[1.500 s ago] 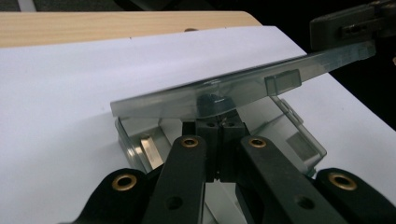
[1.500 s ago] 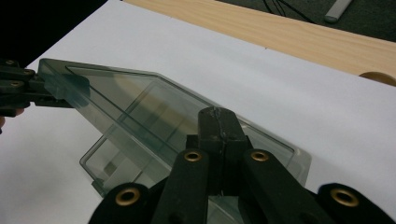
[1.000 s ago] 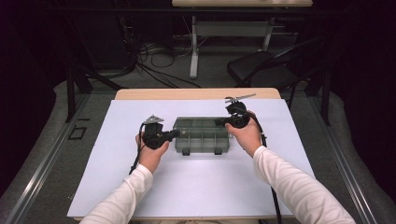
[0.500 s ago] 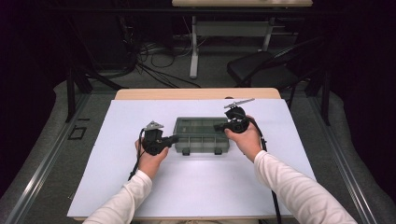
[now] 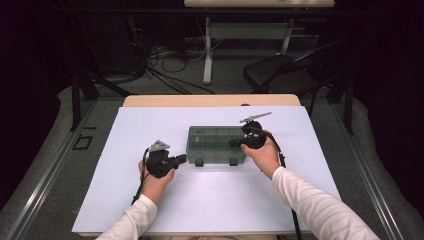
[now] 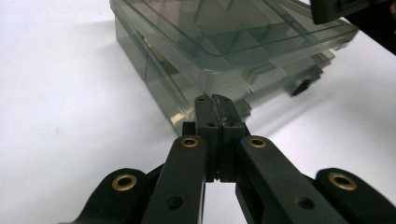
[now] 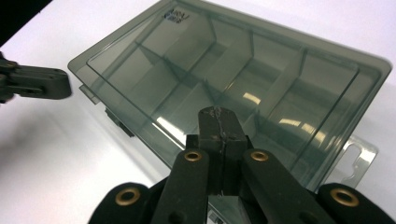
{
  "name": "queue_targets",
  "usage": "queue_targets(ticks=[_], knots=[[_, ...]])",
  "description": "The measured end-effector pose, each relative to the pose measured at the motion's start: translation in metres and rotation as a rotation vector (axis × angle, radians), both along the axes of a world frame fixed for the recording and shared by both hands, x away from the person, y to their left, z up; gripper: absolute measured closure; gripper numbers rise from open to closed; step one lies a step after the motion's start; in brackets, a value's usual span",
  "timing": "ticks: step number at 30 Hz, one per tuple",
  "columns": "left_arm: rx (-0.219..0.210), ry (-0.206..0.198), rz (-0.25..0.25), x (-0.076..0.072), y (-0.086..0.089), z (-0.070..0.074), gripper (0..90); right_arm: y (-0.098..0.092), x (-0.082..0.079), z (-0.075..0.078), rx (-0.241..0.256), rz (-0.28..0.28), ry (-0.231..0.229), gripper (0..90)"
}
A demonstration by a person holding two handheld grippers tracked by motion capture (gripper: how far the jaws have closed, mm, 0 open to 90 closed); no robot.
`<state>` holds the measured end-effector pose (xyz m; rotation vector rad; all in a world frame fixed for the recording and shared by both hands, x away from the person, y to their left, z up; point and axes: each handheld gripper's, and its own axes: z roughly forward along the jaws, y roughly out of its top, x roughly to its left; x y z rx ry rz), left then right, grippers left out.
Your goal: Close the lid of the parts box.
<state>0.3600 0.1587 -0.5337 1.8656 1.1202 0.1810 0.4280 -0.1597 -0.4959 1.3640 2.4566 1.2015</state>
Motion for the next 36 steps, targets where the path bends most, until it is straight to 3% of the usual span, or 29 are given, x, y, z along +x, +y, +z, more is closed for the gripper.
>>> queue_targets(ticks=[2,6,15,22,25,36], knots=[[0.007,-0.005,0.0,-0.001,0.003,0.004,90.0,0.0,-0.001,-0.004,-0.002,0.002,0.004,90.0],[-0.023,-0.01,0.016,0.002,0.003,0.011,90.0,0.0,-0.003,-0.009,-0.003,-0.001,0.01,90.0],[0.01,0.004,0.0,0.015,-0.011,0.016,90.0,0.0,-0.005,-0.013,-0.022,0.003,0.017,90.0],[0.021,0.005,-0.004,0.023,-0.019,0.016,90.0,0.001,-0.006,-0.016,-0.029,0.004,0.014,90.0],[0.052,0.023,0.001,0.028,-0.021,0.007,90.0,0.001,-0.006,-0.016,-0.026,0.004,0.015,90.0],[0.048,0.01,-0.003,0.028,-0.022,0.005,90.0,0.0,-0.006,-0.018,-0.025,0.003,0.016,90.0]])
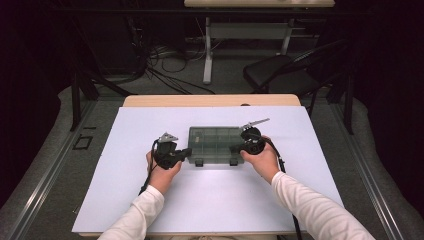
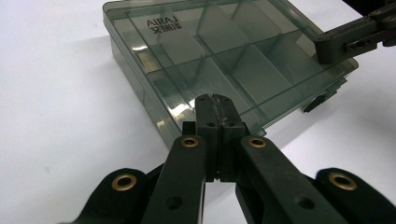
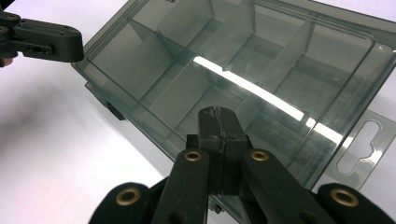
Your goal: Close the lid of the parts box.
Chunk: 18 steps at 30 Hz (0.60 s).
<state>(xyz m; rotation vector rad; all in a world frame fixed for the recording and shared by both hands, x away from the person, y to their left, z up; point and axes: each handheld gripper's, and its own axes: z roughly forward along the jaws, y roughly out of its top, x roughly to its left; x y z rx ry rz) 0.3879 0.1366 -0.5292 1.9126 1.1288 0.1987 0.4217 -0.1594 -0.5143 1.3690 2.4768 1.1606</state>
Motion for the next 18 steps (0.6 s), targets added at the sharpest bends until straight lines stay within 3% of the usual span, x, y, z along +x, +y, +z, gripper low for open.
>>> queue_targets(ticks=[7,14,18], knots=[[0.005,0.002,0.002,-0.0007,0.0011,0.001,90.0,0.0,0.0005,0.0005,0.008,-0.001,0.003,90.0],[-0.009,-0.002,-0.006,-0.0053,0.0047,0.0067,89.4,0.0008,-0.0041,0.0074,0.012,0.008,-0.029,90.0],[-0.022,0.008,-0.023,-0.0063,0.0056,0.008,81.6,0.001,-0.0055,0.0099,0.019,0.005,-0.036,88.0]])
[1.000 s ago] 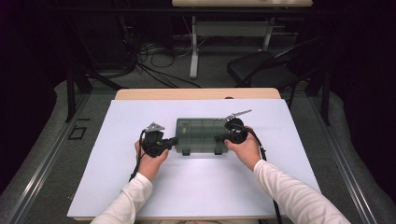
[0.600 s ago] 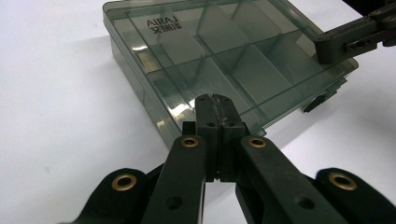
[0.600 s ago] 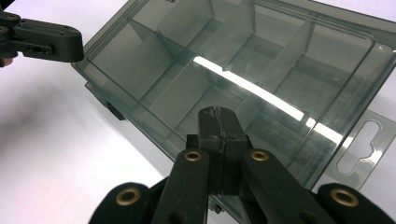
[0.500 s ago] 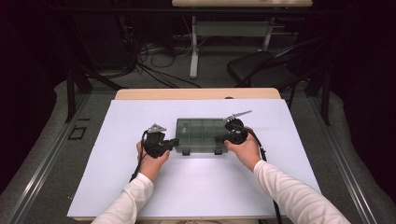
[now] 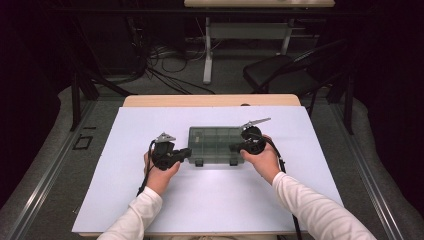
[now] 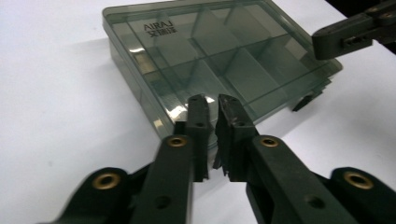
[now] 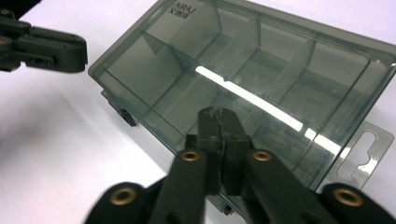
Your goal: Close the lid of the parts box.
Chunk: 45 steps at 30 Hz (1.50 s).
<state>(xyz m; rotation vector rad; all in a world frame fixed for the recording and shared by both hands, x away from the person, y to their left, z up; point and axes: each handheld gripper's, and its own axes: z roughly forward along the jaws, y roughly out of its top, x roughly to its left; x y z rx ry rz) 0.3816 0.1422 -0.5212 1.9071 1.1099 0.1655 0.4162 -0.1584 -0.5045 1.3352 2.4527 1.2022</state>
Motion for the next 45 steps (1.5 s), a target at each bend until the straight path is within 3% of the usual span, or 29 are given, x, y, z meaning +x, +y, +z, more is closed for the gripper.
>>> queue_targets(ticks=[2,4,8,11,14,17,19,23,33,36,41,45], knots=[[0.007,0.004,-0.01,-0.001,-0.001,0.001,79.1,0.0,0.0,0.001,0.001,0.003,-0.013,84.3],[-0.004,-0.002,-0.024,-0.001,-0.001,0.001,70.1,0.001,-0.001,0.001,0.006,-0.003,-0.018,76.9],[-0.003,-0.051,-0.029,-0.003,-0.002,0.002,54.7,0.003,-0.002,0.002,0.019,-0.004,-0.067,62.0],[0.022,-0.109,-0.029,-0.004,-0.002,0.005,49.2,0.003,-0.004,0.004,0.021,-0.003,-0.091,55.1],[0.02,-0.095,-0.036,-0.003,0.0,0.007,43.6,0.002,-0.006,0.005,0.002,0.001,-0.137,52.5],[0.042,-0.113,-0.028,-0.003,0.002,0.009,41.1,0.0,-0.006,0.007,0.051,-0.002,-0.105,50.3],[0.049,-0.124,-0.025,-0.002,0.004,0.01,39.6,0.0,-0.006,0.007,0.013,-0.021,-0.138,37.8],[0.046,-0.114,-0.017,-0.002,0.007,0.012,36.8,-0.003,-0.006,0.006,-0.001,-0.008,-0.098,41.8],[0.009,-0.088,-0.005,-0.001,0.015,0.015,30.2,-0.008,-0.009,0.006,0.006,-0.025,-0.108,30.1],[0.0,-0.088,0.006,-0.001,0.017,0.016,26.5,-0.012,-0.01,0.008,0.017,-0.013,-0.125,26.0],[-0.005,-0.083,-0.024,-0.003,0.019,0.017,18.0,-0.02,-0.015,0.015,0.039,0.006,-0.132,18.5],[0.0,-0.084,-0.033,-0.007,0.024,0.019,15.1,-0.029,-0.025,0.023,0.038,-0.009,-0.179,14.4]])
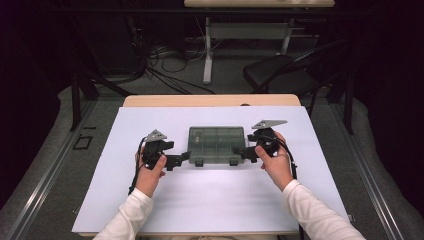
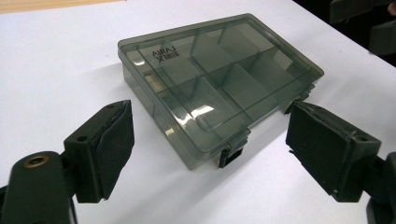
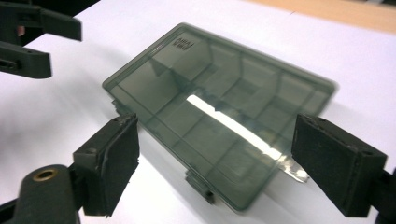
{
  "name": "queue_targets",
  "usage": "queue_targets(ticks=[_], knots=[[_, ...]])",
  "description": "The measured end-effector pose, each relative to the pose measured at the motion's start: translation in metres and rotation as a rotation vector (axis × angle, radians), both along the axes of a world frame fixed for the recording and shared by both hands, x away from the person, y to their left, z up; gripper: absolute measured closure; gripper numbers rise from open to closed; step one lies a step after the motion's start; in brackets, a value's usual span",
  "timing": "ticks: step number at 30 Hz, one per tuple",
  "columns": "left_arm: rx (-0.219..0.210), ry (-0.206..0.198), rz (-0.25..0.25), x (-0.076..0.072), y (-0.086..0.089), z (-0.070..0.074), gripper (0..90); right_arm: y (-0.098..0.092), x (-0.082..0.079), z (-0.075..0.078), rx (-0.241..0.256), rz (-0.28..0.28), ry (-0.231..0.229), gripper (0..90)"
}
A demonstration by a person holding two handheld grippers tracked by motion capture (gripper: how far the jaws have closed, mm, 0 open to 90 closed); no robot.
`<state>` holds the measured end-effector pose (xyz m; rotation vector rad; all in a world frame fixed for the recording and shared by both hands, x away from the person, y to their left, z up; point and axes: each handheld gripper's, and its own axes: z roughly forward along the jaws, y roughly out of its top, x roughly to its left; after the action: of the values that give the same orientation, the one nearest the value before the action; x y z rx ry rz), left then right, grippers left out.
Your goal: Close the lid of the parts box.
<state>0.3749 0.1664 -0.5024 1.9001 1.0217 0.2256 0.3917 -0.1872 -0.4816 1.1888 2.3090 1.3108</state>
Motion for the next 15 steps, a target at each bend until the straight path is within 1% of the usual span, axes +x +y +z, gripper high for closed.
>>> queue_targets(ticks=[3,4,6,8,10,11,12,13,15], knots=[[-0.004,-0.005,-0.007,-0.003,0.007,0.002,15.0,-0.008,-0.008,0.005,0.013,-0.016,-0.02,12.4],[-0.01,-0.01,-0.003,-0.005,0.009,0.003,14.8,-0.012,-0.01,0.006,0.019,-0.017,-0.025,10.4],[-0.018,-0.018,-0.001,-0.008,0.016,0.006,13.3,-0.019,-0.016,0.008,0.024,-0.028,-0.019,5.7],[-0.028,-0.024,0.003,-0.011,0.023,0.007,9.8,-0.026,-0.021,0.01,0.024,-0.044,-0.008,2.0],[-0.03,-0.034,0.006,-0.013,0.029,0.008,6.0,-0.034,-0.028,0.01,0.024,-0.068,-0.016,0.0],[-0.025,-0.033,0.009,-0.014,0.032,0.009,4.2,-0.039,-0.033,0.01,0.016,-0.088,-0.022,0.0],[-0.028,-0.037,0.026,-0.016,0.035,0.009,3.0,-0.041,-0.035,0.009,0.013,-0.099,-0.027,0.0],[-0.03,-0.034,0.037,-0.017,0.037,0.009,2.4,-0.046,-0.039,0.008,0.013,-0.11,-0.021,0.0],[-0.026,-0.03,0.037,-0.019,0.043,0.009,2.4,-0.052,-0.044,0.006,0.015,-0.124,-0.024,0.0]])
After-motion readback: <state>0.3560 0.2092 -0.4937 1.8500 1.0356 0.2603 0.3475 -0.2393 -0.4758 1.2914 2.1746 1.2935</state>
